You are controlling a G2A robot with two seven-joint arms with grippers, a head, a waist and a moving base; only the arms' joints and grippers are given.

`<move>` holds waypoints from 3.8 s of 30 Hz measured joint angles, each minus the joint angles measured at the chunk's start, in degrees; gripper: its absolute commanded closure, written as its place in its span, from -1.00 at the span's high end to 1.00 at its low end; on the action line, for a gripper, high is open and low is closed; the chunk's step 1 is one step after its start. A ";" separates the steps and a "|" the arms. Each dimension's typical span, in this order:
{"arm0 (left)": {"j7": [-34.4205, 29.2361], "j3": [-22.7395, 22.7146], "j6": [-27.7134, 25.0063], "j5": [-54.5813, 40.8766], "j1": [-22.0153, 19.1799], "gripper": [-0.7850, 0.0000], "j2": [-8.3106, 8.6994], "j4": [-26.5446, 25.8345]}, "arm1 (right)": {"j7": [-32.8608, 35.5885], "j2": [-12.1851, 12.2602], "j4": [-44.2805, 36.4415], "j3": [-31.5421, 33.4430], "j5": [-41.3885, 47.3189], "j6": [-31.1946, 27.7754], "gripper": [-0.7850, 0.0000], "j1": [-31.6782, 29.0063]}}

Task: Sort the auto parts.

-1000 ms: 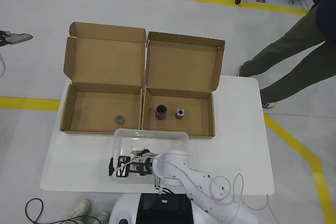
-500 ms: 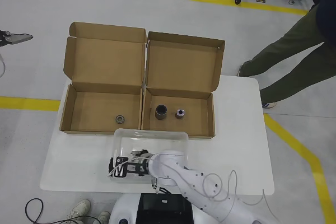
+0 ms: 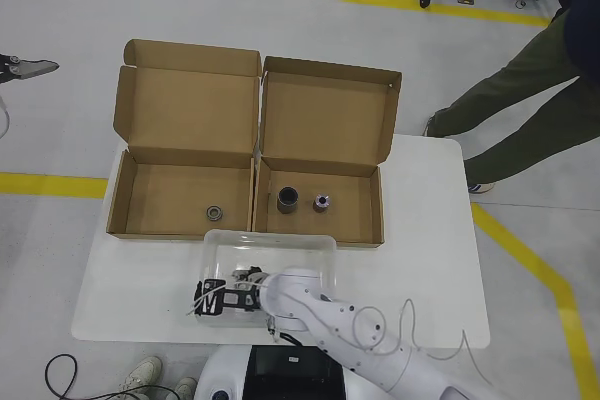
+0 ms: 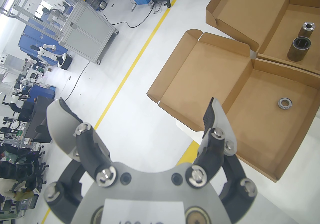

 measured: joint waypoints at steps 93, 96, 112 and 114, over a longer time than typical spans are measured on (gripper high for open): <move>0.00 0.00 0.00 0.00 0.00 1.00 0.00 0.00 | -35.88 5.64 -30.08 23.66 19.27 -5.14 -1.00 4.97; 0.00 0.00 0.00 0.00 0.00 1.00 0.00 0.00 | -35.16 5.62 -28.73 23.18 18.96 -3.90 -1.00 4.81; 0.00 0.00 0.00 0.00 0.00 1.00 0.00 0.00 | -28.90 4.50 -15.67 18.58 20.13 5.34 -1.00 5.71; 0.00 0.00 0.00 0.00 0.00 1.00 0.00 0.00 | -27.77 4.18 -13.54 17.53 20.45 6.53 -1.00 6.14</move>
